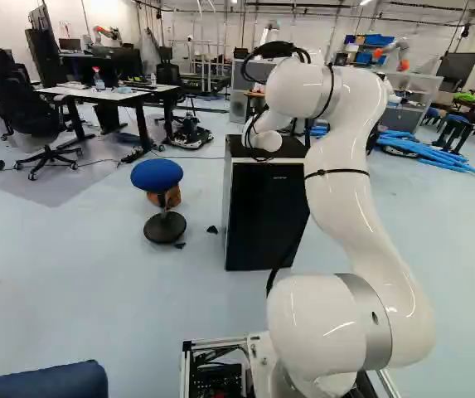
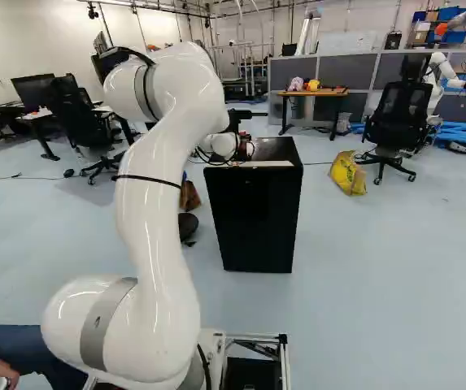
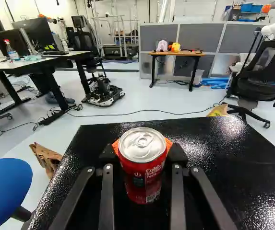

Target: Grab a drink from the fridge

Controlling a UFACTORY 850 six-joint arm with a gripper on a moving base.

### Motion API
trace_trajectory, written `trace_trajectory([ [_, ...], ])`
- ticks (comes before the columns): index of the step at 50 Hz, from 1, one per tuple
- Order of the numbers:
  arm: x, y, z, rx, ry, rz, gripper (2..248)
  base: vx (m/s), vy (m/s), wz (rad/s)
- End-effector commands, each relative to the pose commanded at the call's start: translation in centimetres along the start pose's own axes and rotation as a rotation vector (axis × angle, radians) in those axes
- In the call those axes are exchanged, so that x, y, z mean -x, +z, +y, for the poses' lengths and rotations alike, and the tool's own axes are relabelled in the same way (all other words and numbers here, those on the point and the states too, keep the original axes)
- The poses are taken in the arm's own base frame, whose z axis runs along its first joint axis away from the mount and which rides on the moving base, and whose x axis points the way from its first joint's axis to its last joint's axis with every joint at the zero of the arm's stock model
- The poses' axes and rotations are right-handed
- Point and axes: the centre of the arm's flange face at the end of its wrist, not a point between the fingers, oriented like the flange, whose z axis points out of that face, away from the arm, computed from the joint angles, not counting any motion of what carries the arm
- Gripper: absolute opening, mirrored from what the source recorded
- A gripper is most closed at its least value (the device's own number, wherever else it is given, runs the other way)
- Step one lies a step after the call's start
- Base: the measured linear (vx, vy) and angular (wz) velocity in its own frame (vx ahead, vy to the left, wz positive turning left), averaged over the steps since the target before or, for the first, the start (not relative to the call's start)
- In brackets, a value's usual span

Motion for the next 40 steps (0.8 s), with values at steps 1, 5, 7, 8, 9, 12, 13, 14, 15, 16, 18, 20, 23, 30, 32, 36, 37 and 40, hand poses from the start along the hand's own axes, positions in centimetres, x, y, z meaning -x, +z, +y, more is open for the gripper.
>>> trace_trajectory([
  [1,0.0,0.0,0.0,0.0,0.0,0.0,100,0.0,0.0,0.0],
  [5,0.0,0.0,0.0,0.0,0.0,0.0,100,0.0,0.0,0.0],
  [7,0.0,0.0,0.0,0.0,0.0,0.0,100,0.0,0.0,0.0],
  [8,0.0,0.0,0.0,0.0,0.0,0.0,100,0.0,0.0,0.0],
  [9,0.0,0.0,0.0,0.0,0.0,0.0,100,0.0,0.0,0.0],
  [12,-0.1,0.0,0.0,0.0,0.0,0.002,100,0.0,0.0,0.0],
  [13,-0.2,-0.1,0.0,0.0,0.0,0.003,100,0.0,0.0,0.0],
  [14,-0.3,-0.1,0.0,0.0,0.0,0.004,100,0.0,0.0,0.0],
  [15,-0.4,-0.1,0.0,0.0,0.0,0.005,100,0.0,0.0,0.0],
  [16,-0.5,-0.1,0.0,0.0,0.0,0.006,100,0.0,0.0,0.0],
  [18,-0.6,-0.2,0.0,0.0,0.0,0.009,100,0.0,0.0,0.0],
  [20,-0.9,-0.3,0.0,0.0,0.0,0.012,100,0.0,0.0,0.0],
  [23,-1.2,-0.4,0.0,0.0,0.0,0.016,100,0.0,0.0,0.0],
  [30,-2.0,-0.6,0.0,0.0,0.0,0.027,100,0.0,0.0,0.0],
  [32,-2.2,-0.7,0.0,0.0,0.0,0.03,100,0.0,0.0,0.0],
  [36,-2.7,-0.8,0.0,-0.001,0.0,0.037,100,0.0,0.0,0.0],
  [37,-2.8,-0.9,0.0,-0.001,0.0,0.038,100,0.0,0.0,0.0],
  [40,-3.1,-1.0,0.0,-0.001,0.001,0.043,100,0.0,0.0,0.0],
])
